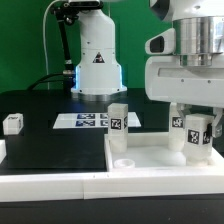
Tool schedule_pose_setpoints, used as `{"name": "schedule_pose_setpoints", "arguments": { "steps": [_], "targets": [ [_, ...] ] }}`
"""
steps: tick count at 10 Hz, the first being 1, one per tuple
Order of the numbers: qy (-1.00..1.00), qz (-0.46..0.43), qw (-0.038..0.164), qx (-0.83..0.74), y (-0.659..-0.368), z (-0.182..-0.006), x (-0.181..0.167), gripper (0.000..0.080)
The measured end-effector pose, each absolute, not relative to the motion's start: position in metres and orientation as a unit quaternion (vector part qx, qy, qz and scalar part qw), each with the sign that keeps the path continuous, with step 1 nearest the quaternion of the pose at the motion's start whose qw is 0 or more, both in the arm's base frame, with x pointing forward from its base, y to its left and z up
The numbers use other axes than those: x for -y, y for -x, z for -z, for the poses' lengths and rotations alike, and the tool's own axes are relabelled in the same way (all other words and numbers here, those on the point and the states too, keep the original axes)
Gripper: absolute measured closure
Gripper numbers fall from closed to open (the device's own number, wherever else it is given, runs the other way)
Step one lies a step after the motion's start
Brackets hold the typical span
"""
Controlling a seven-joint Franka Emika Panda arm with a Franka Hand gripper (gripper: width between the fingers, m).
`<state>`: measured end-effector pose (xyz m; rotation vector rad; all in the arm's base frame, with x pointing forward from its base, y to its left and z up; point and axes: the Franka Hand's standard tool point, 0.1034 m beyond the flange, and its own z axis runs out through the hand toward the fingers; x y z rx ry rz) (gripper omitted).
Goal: Assemble square table
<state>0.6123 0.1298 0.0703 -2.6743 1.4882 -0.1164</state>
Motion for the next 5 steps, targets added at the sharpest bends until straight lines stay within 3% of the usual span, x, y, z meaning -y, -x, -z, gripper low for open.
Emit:
{"name": "schedule_pose_setpoints", "arguments": {
  "steps": [2,3,4,5],
  "targets": [
    [0.857,0.037,0.041,-0.513,-0.6123,-0.0702,-0.1298,0.0509],
    [0.857,0.036,0.041,-0.512,-0.6121,-0.0701,-0.1304,0.0411],
    [0.873,0.037,0.038,-0.484,-0.6118,-0.0700,-0.1299,0.0411],
    [0.888,0.036,0.036,-0.456,-0.6119,-0.0703,-0.1298,0.0235]
  ]
}}
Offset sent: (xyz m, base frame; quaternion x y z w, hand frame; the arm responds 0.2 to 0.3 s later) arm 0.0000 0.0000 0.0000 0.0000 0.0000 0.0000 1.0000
